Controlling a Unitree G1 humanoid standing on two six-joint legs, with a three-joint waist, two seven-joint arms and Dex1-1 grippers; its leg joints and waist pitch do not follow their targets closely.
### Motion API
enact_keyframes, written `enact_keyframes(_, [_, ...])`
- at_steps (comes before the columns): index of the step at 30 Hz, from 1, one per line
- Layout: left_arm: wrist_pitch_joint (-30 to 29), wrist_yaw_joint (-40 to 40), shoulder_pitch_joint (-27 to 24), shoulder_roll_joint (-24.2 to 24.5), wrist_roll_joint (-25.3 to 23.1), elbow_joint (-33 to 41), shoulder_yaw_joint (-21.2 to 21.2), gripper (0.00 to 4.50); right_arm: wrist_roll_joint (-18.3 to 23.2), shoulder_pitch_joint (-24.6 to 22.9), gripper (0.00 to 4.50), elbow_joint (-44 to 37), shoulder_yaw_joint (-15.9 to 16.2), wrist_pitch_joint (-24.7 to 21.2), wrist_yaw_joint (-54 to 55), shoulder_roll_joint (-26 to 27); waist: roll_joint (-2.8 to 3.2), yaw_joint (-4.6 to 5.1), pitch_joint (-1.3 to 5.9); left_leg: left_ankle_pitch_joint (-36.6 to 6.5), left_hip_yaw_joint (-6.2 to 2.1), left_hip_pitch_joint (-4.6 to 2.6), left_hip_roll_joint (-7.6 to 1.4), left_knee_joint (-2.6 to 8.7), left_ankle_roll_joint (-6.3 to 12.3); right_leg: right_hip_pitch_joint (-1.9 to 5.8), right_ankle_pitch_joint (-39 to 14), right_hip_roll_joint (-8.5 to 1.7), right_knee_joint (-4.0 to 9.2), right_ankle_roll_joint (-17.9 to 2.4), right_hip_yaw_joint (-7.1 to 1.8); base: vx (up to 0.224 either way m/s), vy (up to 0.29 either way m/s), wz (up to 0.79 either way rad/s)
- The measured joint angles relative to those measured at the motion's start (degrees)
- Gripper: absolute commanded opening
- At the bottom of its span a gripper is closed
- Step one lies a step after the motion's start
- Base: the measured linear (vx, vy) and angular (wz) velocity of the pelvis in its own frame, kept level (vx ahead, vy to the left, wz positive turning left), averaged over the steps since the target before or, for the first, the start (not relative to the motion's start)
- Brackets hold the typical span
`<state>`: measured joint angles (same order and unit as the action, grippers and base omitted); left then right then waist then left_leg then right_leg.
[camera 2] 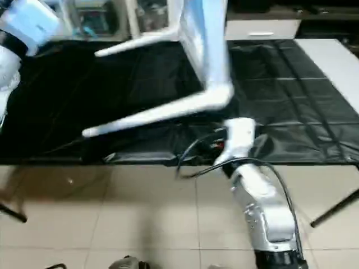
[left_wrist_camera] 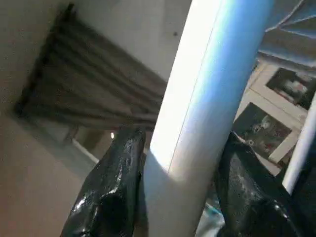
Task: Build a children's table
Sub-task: Flip table
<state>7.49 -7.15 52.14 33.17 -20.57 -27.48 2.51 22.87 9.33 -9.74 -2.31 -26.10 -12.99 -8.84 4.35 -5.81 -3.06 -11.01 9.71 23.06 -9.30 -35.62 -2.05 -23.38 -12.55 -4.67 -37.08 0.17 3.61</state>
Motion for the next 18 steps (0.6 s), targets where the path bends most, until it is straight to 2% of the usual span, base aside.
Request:
enact_keyframes(4, [-3.4,0.0,0.1,-2.7,4.7,0.2,3.5,1.9,0.5,1.2,4.47,1.4,-0.1,0.6,-0.1,1.3,-0.13,-0.17,-0.08,0.0,0.16,0.1,0.0,0.0,0.0,0.0,0.0,-0.19,0.01,0.0,0.11,0.0,0.0,0.0])
enact_keyframes(9, [-6.1,0.0,0.1,-4.2,8.2,1.6,5.1,1.9,2.4,2.9,4.5,3.0,-1.1,2.2,-1.8,3.0,-0.75,-0.16,-0.33,0.0,0.21,0.28,0.01,-0.06,0.1,-0.03,0.1,-0.25,0.07,0.0,0.16,0.0,0.0,0.0])
enact_keyframes(13, [-7.9,0.0,0.1,-4.8,8.4,3.2,5.4,1.9,4.3,8.8,4.5,8.9,-4.0,5.2,-2.6,4.3,-0.74,-0.08,-0.32,0.2,0.27,0.93,0.08,-0.21,0.56,-0.58,0.2,-0.39,0.01,0.0,0.22,0.0,0.0,0.0])
enact_keyframes(18, [-9.7,0.0,-0.2,-5.4,8.5,4.8,5.5,1.9,8.3,19.9,4.5,24.1,-9.7,8.4,-6.2,4.9,-0.74,-0.02,-0.33,0.3,0.29,1.27,0.07,-0.47,0.85,-0.78,0.4,-0.48,-0.04,0.0,0.34,0.0,0.0,0.0])
